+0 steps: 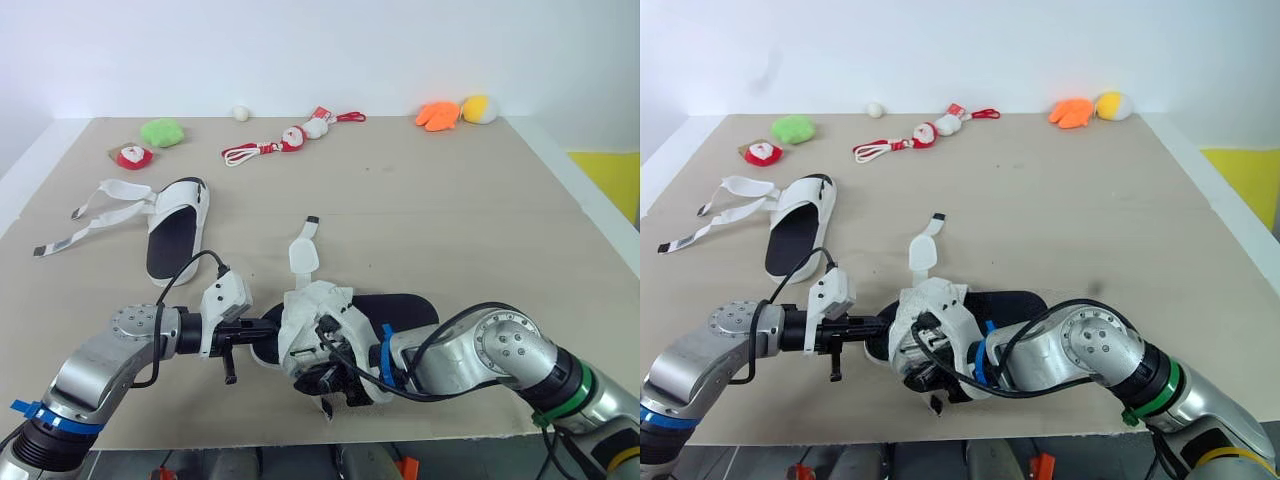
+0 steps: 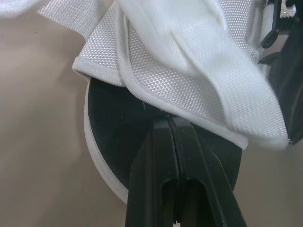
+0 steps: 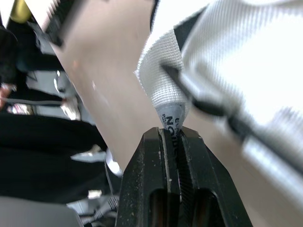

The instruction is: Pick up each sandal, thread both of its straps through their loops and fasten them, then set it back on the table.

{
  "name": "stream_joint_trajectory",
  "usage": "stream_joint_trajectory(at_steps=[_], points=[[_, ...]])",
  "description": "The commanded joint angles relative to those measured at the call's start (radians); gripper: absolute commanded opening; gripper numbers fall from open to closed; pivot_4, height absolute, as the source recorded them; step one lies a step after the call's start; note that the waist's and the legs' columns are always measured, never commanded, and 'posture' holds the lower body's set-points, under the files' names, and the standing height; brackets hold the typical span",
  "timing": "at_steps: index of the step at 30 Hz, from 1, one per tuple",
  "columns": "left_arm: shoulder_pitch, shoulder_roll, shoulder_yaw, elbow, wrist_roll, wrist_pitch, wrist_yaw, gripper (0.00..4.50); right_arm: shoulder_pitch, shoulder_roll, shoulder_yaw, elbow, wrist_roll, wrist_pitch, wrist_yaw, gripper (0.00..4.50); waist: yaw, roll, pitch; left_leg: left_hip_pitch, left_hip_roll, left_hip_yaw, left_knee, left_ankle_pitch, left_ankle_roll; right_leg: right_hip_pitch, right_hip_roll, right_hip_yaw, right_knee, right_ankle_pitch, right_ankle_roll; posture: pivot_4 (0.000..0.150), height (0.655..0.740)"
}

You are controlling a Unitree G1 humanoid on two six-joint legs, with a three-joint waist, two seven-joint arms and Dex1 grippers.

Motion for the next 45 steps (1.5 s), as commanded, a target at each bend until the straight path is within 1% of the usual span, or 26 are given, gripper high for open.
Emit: stream_joint_trajectory(at_steps=[1,4,6,8,13,15,18,21,23,25,26,27,28,29,33,37,43,45], points=[[-0.002,-0.003,-0.018,0.024,0.009,0.002,-0.006,0.0,-0.051,0.059,-0.146,0.081,0.005,0.039,0.161,0.04,0.0,0.0,0.0,0.0,0.0,0.0,0.0,0.0,0.0,0.0,0.0,0.0,0.0,0.0,0.0,0.15,0.74],[-0.012,-0.01,-0.024,0.037,0.015,-0.007,-0.007,0.0,-0.089,0.14,-0.24,0.192,0.005,0.11,0.257,0.04,0.0,0.0,0.0,0.0,0.0,0.0,0.001,0.0,0.001,0.0,0.001,0.0,0.0,0.001,0.001,0.15,0.74],[-0.021,-0.016,-0.029,0.047,0.018,-0.013,-0.007,0.0,-0.138,0.194,-0.309,0.302,0.005,0.169,0.27,0.04,-0.002,0.0,0.0,0.0,0.0,0.0,0.001,0.001,0.002,0.0,0.001,0.0,0.0,0.003,0.001,0.15,0.74],[-0.03,-0.02,-0.032,0.058,0.023,-0.019,-0.009,0.0,-0.186,0.237,-0.37,0.422,0.005,0.222,0.249,0.04,-0.004,0.0,0.0,0.0,0.001,0.0,0.001,0.001,0.002,0.0,0.002,0.0,0.0,0.003,0.002,0.15,0.74],[-0.056,-0.023,-0.038,0.091,0.038,-0.042,-0.021,0.0,-0.271,0.303,-0.477,0.637,0.005,0.309,0.158,0.04,-0.003,0.0,0.0,0.0,0.002,0.0,0.0,0.002,0.003,0.0,0.003,0.0,0.0,0.003,0.001,0.15,0.74],[-0.067,-0.024,-0.04,0.102,0.042,-0.047,-0.023,0.0,-0.278,0.311,-0.497,0.663,0.005,0.325,0.119,0.04,-0.003,0.0,0.0,-0.001,0.001,0.0,0.0,0.002,0.004,0.0,0.003,0.0,0.0,0.004,0.002,0.15,0.74],[-0.074,-0.027,-0.042,0.112,0.048,-0.054,-0.028,0.0,-0.263,0.283,-0.498,0.666,0.005,0.338,0.078,0.04,-0.003,0.0,0.0,-0.001,0.001,0.0,0.0,0.002,0.004,0.0,0.003,0.0,0.0,0.005,0.004,0.15,0.74],[-0.073,-0.026,-0.044,0.116,0.052,-0.062,-0.029,0.0,-0.263,0.233,-0.498,0.683,0.005,0.369,0.094,0.04,-0.003,0.0,0.0,-0.001,0.001,0.0,0.0,0.002,0.004,-0.001,0.003,0.0,0.0,0.005,0.004,0.15,0.74],[-0.067,-0.025,-0.044,0.117,0.054,-0.069,-0.03,0.0,-0.262,0.192,-0.49,0.693,0.005,0.386,0.109,0.92,-0.003,0.0,0.0,-0.001,0.001,0.0,0.0,0.002,0.004,0.0,0.003,0.0,0.0,0.003,0.001,0.15,0.74],[-0.067,-0.027,-0.045,0.118,0.056,-0.074,-0.029,0.0,-0.263,0.149,-0.478,0.699,0.005,0.396,0.116,1.3,-0.003,0.001,0.0,-0.001,0.001,0.0,0.0,0.002,0.004,0.0,0.003,0.0,0.0,0.003,0.001,0.15,0.74],[-0.067,-0.028,-0.045,0.12,0.057,-0.077,-0.029,0.0,-0.262,0.136,-0.473,0.701,0.005,0.398,0.12,1.93,-0.003,0.001,0.0,-0.001,0.001,0.0,0.0,0.002,0.004,0.0,0.003,0.0,0.0,0.004,0.001,0.15,0.74],[-0.068,-0.029,-0.046,0.122,0.058,-0.079,-0.028,0.0,-0.265,0.121,-0.465,0.695,0.005,0.396,0.121,2.12,-0.003,0.001,0.0,-0.001,0.001,-0.001,0.0,0.002,0.004,0.0,0.003,0.0,0.0,0.004,0.001,0.15,0.74],[-0.072,-0.032,-0.047,0.126,0.06,-0.082,-0.027,0.0,-0.273,0.107,-0.464,0.682,-0.012,0.398,0.132,2.43,-0.003,0.001,0.0,-0.001,0.001,0.0,0.0,0.002,0.004,0.0,0.003,0.0,0.0,0.004,0.001,0.15,0.74],[-0.076,-0.036,-0.048,0.13,0.062,-0.084,-0.026,0.0,-0.284,0.096,-0.464,0.667,-0.032,0.401,0.148,2.89,-0.003,0.001,0.0,-0.001,0.001,0.0,0.0,0.002,0.004,0.0,0.003,0.001,0.0,0.004,0.001,0.15,0.74],[-0.092,-0.05,-0.053,0.148,0.071,-0.097,-0.026,0.0,-0.323,0.074,-0.48,0.581,-0.196,0.411,0.252,4.4,-0.003,0.001,0.001,-0.001,0.001,0.0,0.0,0.002,0.004,-0.001,0.003,0.001,0.0,0.004,0.002,0.15,0.74],[-0.102,-0.056,-0.057,0.163,0.078,-0.108,-0.028,0.0,-0.333,0.088,-0.498,0.519,-0.288,0.403,0.351,4.4,-0.003,0.001,0.001,-0.001,0.001,0.0,0.0,0.002,0.004,-0.001,0.003,0.001,0.0,0.004,0.002,0.15,0.74],[-0.111,-0.063,-0.061,0.173,0.085,-0.117,-0.031,0.0,-0.334,0.097,-0.481,0.39,-0.484,0.367,0.544,4.4,-0.001,0.001,0.001,-0.001,0.001,0.0,0.0,0.002,0.004,-0.001,0.003,0.0,0.0,0.004,0.002,0.15,0.74],[-0.11,-0.063,-0.06,0.17,0.085,-0.116,-0.032,0.0,-0.34,0.085,-0.456,0.329,-0.562,0.34,0.647,4.4,-0.001,0.001,0.001,-0.001,0.001,0.0,0.0,0.002,0.004,-0.001,0.003,0.001,0.0,0.004,0.002,0.15,0.74]])
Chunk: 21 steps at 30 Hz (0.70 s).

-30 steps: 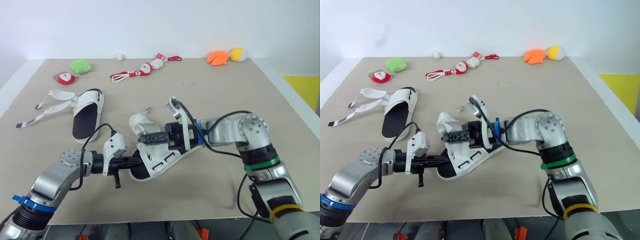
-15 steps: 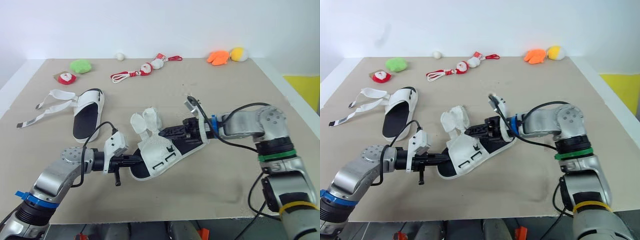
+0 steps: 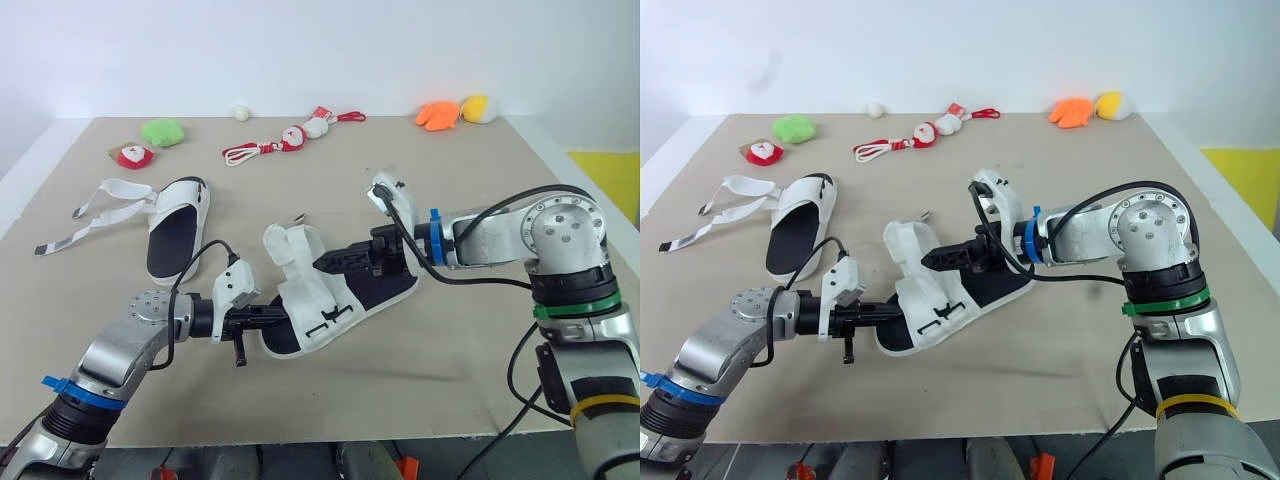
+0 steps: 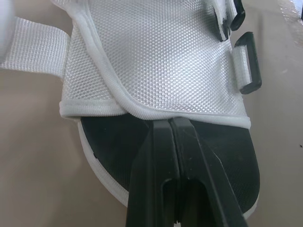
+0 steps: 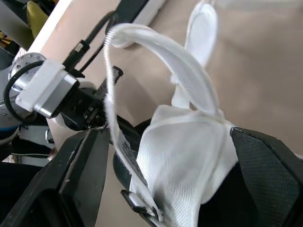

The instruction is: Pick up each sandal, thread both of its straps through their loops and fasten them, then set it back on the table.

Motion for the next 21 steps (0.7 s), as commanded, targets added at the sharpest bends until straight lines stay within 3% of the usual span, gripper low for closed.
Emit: stream_joint_trajectory(at_steps=[1,10,13,21], points=[[-0.003,0.003,-0.005,0.014,0.024,0.0,0.004,0.0,-0.028,-0.016,0.009,-0.139,-0.132,-0.06,0.193,4.4,0.0,0.0,0.0,0.0,0.0,0.0,0.0,0.0,0.0,0.0,0.0,0.0,0.0,0.0,0.0,0.15,0.74],[0.009,0.008,0.001,0.0,0.022,0.006,0.007,0.0,0.023,-0.019,0.058,-0.241,-0.313,-0.082,0.433,4.4,0.0,0.0,0.0,0.0,0.0,0.0,0.0,0.0,0.0,0.0,0.0,0.0,0.0,0.0,0.0,0.15,0.74],[0.008,0.005,-0.002,-0.001,0.024,0.006,0.01,0.0,0.041,-0.011,0.111,-0.254,-0.394,-0.095,0.483,3.61,0.0,0.0,0.0,0.0,0.0,0.0,0.0,0.0,0.0,0.0,0.0,0.0,0.0,0.0,0.0,0.15,0.74],[0.001,-0.002,0.003,0.002,0.027,0.007,0.02,0.0,0.021,0.036,0.146,-0.195,-0.542,-0.125,0.593,0.26,0.0,0.0,0.0,0.0,0.0,0.0,0.0,0.0,0.0,0.0,0.0,0.0,0.0,0.0,0.001,0.15,0.74]])
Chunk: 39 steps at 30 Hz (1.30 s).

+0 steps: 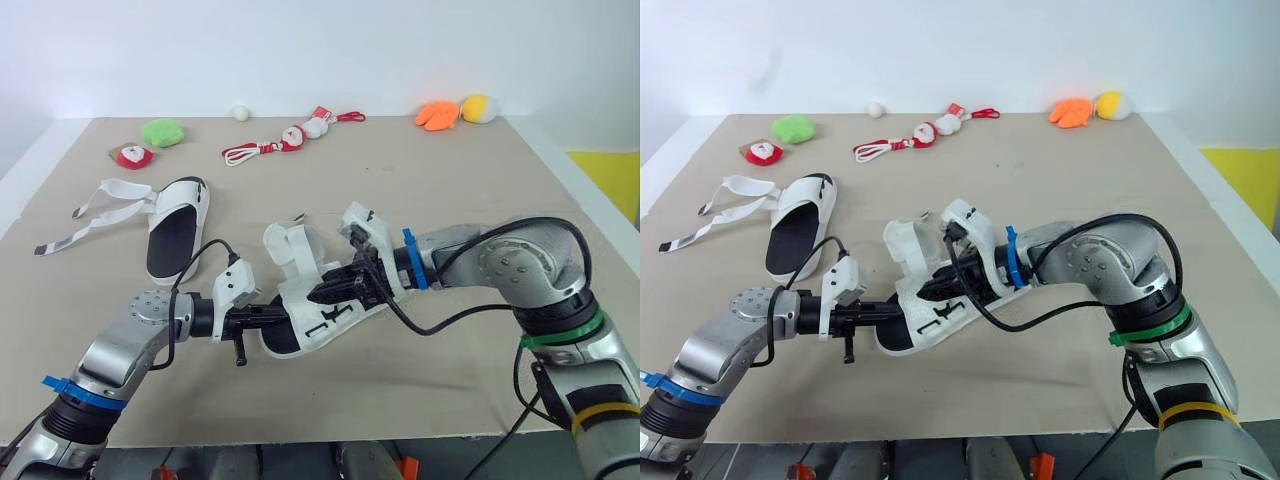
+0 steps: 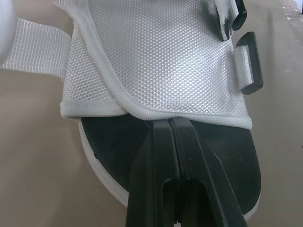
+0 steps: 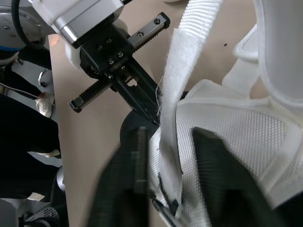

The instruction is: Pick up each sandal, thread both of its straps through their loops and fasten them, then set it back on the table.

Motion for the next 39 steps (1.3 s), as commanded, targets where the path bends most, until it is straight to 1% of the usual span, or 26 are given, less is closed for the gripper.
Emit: stream_joint_trajectory(at_steps=[1,6,9,11,15,23,26,30,39], points=[[0.001,-0.001,0.004,0.004,0.019,0.007,0.018,0.0,-0.036,0.024,-0.028,0.014,-0.04,-0.015,0.046,0.05,0.0,0.0,0.0,0.0,0.0,0.0,0.0,0.0,0.0,0.0,0.0,0.0,0.0,0.0,0.0,0.15,0.74],[0.004,-0.004,0.008,0.001,0.018,0.008,0.026,0.0,-0.089,0.049,-0.083,0.083,-0.031,0.027,0.114,0.05,0.0,0.0,0.0,0.0,0.0,0.0,0.0,0.0,0.0,0.0,0.0,0.0,0.0,0.0,0.001,0.15,0.74],[0.006,-0.005,0.009,0.0,0.02,0.008,0.029,0.0,-0.161,0.058,-0.106,0.194,-0.022,0.099,0.162,0.05,0.0,0.0,0.0,0.0,0.0,0.0,0.001,0.0,0.0,0.0,0.0,0.0,0.0,0.001,0.001,0.15,0.74],[0.005,-0.006,0.01,0.002,0.021,0.007,0.03,0.0,-0.199,0.053,-0.094,0.26,-0.033,0.141,0.202,0.05,-0.001,0.0,0.0,0.0,0.0,0.0,0.001,0.0,0.0,0.0,0.0,0.0,0.0,0.001,0.001,0.15,0.74],[0.001,-0.011,0.009,0.006,0.024,0.005,0.034,0.0,-0.215,0.044,-0.027,0.317,-0.094,0.134,0.281,0.05,0.0,0.0,0.0,0.0,0.0,0.0,0.001,0.0,0.0,0.001,0.0,-0.001,0.0,0.001,0.0,0.15,0.74],[0.0,-0.022,0.003,0.004,0.033,0.003,0.045,0.0,-0.213,0.062,0.104,0.381,-0.239,0.031,0.419,0.05,-0.001,0.0,0.0,0.0,0.0,0.0,0.001,0.0,0.0,0.0,0.0,-0.001,0.0,0.001,0.001,0.15,0.74],[0.005,-0.02,0.003,-0.001,0.035,0.002,0.049,0.0,-0.223,0.06,0.131,0.396,-0.264,0.039,0.468,0.05,-0.001,0.0,0.0,0.0,0.0,0.0,0.002,0.0,0.0,0.0,0.0,-0.001,0.0,0.002,0.002,0.15,0.74],[0.014,-0.017,0.007,-0.007,0.034,0.003,0.053,0.0,-0.238,0.06,0.128,0.394,-0.266,0.073,0.511,0.05,-0.001,0.0,0.0,0.0,0.0,0.0,0.001,0.0,0.0,0.0,0.0,-0.001,0.0,0.002,0.002,0.15,0.74],[0.016,-0.018,0.007,-0.008,0.032,0.002,0.059,0.0,-0.273,0.08,0.106,0.452,-0.281,0.108,0.555,0.05,-0.001,0.0,0.0,0.0,0.0,0.0,0.001,0.0,0.0,0.0,0.0,-0.001,0.0,0.003,0.004,0.15,0.74]])
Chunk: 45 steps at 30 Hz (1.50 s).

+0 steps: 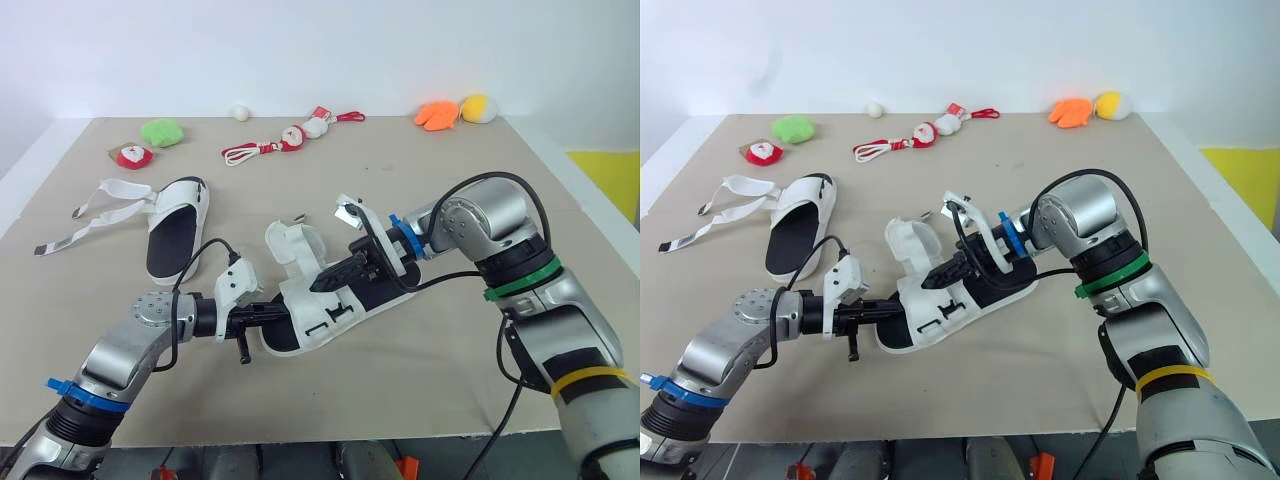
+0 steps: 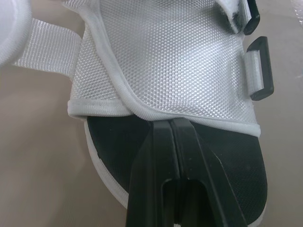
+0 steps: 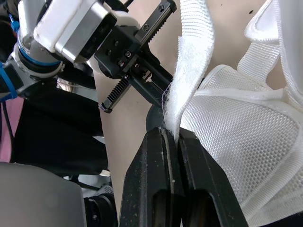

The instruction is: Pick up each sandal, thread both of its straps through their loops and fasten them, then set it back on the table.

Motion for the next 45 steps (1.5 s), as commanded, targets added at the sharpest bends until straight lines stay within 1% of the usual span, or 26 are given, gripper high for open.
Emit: stream_joint_trajectory(at_steps=[1,9,13,34,45], points=[[0.008,0.001,0.005,0.002,0.02,0.004,0.017,0.0,-0.033,-0.001,-0.038,-0.001,0.006,0.015,0.03,0.05,0.0,0.0,0.0,0.0,0.0,0.0,0.0,0.0,0.0,0.0,0.0,0.0,0.0,0.0,0.0,0.15,0.74],[0.01,-0.001,0.003,0.0,0.02,0.003,0.019,0.0,-0.011,-0.019,-0.028,-0.041,0.006,0.039,0.045,0.05,0.0,0.0,0.0,0.0,0.0,0.0,0.0,0.0,0.0,0.0,0.0,0.0,0.0,0.0,0.0,0.15,0.74],[0.011,-0.003,0.001,0.0,0.02,0.002,0.02,0.0,0.007,-0.034,-0.009,-0.068,-0.012,0.014,0.048,0.05,0.0,0.0,0.0,0.0,0.0,0.0,0.0,0.0,0.0,0.0,0.0,0.0,0.0,0.0,0.0,0.15,0.74],[0.005,-0.001,-0.002,0.006,0.021,0.0,0.015,0.0,0.023,-0.066,0.063,-0.078,-0.114,-0.084,0.115,0.05,0.0,0.0,0.0,0.0,0.0,0.0,0.0,0.0,0.0,0.0,0.0,0.0,0.0,0.0,0.001,0.15,0.74],[0.001,-0.003,-0.004,0.007,0.022,0.001,0.014,0.0,0.025,-0.047,0.039,-0.098,-0.107,-0.032,0.088,0.05,0.0,0.0,0.0,0.0,0.0,0.0,0.0,0.0,-0.001,0.0,0.0,0.0,0.0,0.0,0.001,0.15,0.74]])
